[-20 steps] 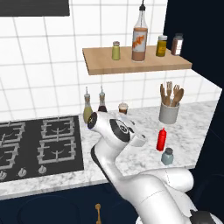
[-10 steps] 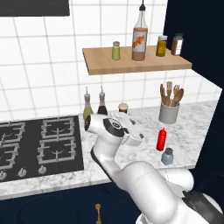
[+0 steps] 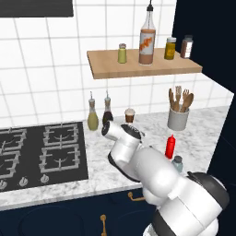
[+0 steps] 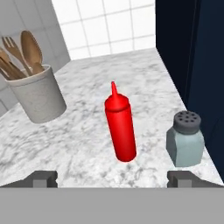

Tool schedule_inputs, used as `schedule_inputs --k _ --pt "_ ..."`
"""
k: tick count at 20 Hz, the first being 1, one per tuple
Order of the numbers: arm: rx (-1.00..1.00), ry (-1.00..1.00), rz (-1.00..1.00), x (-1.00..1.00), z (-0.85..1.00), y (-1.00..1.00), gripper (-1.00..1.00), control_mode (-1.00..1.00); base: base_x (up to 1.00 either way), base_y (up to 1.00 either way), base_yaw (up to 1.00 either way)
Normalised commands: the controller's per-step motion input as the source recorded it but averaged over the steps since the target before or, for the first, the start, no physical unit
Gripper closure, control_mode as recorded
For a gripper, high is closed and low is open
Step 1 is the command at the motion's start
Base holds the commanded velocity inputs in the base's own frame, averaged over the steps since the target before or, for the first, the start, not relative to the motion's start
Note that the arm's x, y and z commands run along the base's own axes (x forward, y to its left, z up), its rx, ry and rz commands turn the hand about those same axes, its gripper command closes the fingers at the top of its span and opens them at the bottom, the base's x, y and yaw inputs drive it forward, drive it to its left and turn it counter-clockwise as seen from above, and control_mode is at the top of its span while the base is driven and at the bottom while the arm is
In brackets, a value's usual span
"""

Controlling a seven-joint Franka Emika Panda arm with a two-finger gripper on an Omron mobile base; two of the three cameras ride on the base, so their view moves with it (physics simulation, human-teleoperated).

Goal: Put the shaker and condiment bottle from the counter next to their counterparts in the cabinet.

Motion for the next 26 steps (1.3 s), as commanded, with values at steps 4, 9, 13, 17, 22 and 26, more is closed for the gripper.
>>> schedule_inputs --k 4,9,13,17,22,26 --pt "0.00 0.00 0.00 0.14 -0.34 -0.04 -1.00 -1.00 0.00 0.00 0.00" --pt "-0.02 0.00 0.00 0.25 -0.18 -0.28 -1.00 -1.00 0.00 0.00 0.00" --pt "-0.01 0.00 0.00 0.07 0.00 -0.41 -1.00 -1.00 0.00 0.00 0.00" --pt "-0.04 0.00 -0.02 -0.01 -0.05 -0.55 -1.00 -1.00 0.00 0.00 0.00" --pt "-0.05 0.02 0.00 -0.04 -0.12 -0.36 -1.00 -1.00 0.00 0.00 0.00" --pt "-0.01 0.00 0.00 -0.17 -0.16 -0.14 -1.00 -1.00 0.00 0.00 0.00"
